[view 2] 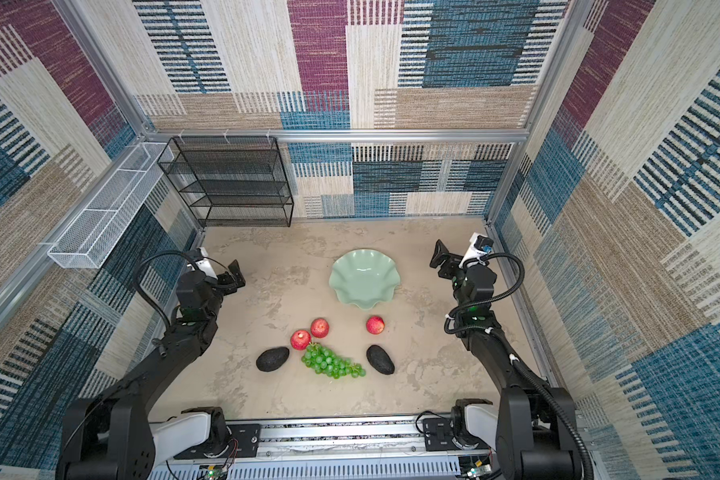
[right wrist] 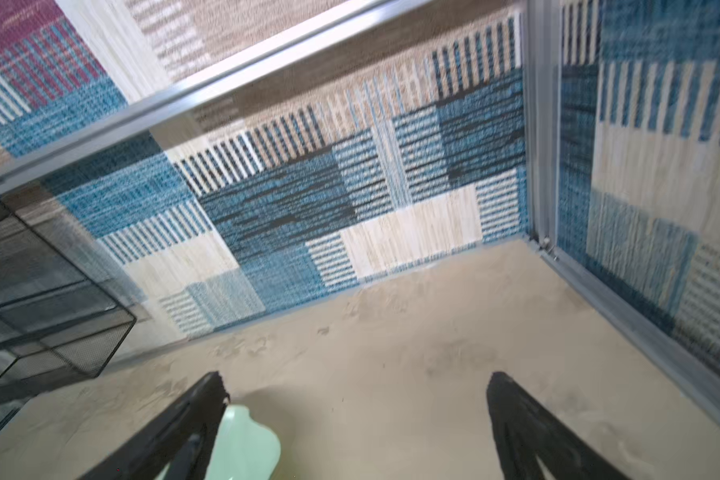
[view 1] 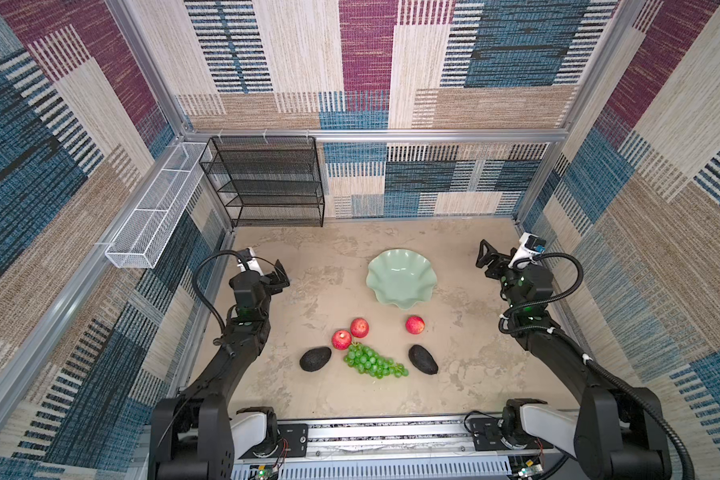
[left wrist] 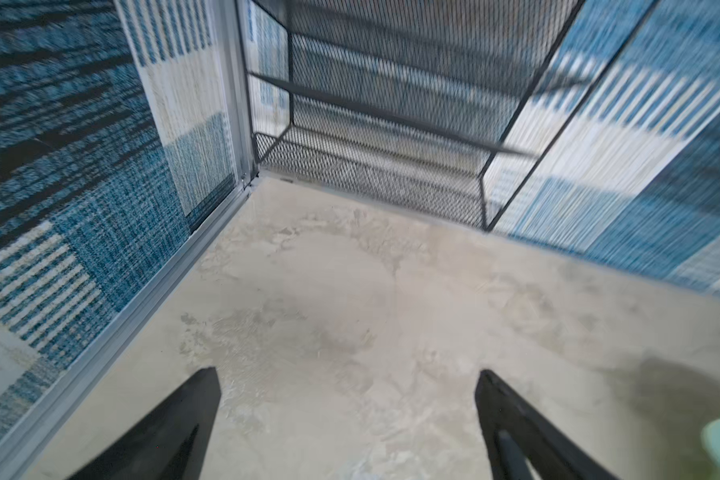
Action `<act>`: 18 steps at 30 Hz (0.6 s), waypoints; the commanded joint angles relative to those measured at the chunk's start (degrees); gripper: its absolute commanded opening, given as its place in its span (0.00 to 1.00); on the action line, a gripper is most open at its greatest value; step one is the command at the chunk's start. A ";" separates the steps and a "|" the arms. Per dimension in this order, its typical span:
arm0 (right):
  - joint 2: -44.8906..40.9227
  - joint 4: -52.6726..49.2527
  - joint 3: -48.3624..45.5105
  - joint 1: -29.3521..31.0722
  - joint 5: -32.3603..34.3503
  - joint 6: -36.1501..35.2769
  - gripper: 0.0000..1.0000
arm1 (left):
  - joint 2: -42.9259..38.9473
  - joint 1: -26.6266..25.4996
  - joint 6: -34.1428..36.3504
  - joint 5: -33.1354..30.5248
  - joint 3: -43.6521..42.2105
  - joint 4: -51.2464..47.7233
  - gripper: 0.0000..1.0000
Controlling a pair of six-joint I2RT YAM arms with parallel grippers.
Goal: Place and organize the fake fruits in the fruit bowl
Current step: 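Lower the right gripper onto the avocado nearest the bowl and grasp it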
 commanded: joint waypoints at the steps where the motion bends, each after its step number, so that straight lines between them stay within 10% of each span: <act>1: -2.32 -10.93 0.03 1.04 -11.38 2.27 0.97 | -6.97 0.03 -13.79 6.87 1.15 -11.35 0.99; 9: -3.95 -39.37 3.40 23.42 0.71 0.85 0.92 | -17.34 0.46 -14.62 9.07 1.87 -27.12 0.99; 18: -5.20 -46.70 -2.53 43.95 8.51 14.43 0.91 | -16.48 0.65 -14.21 12.49 3.62 -29.57 0.99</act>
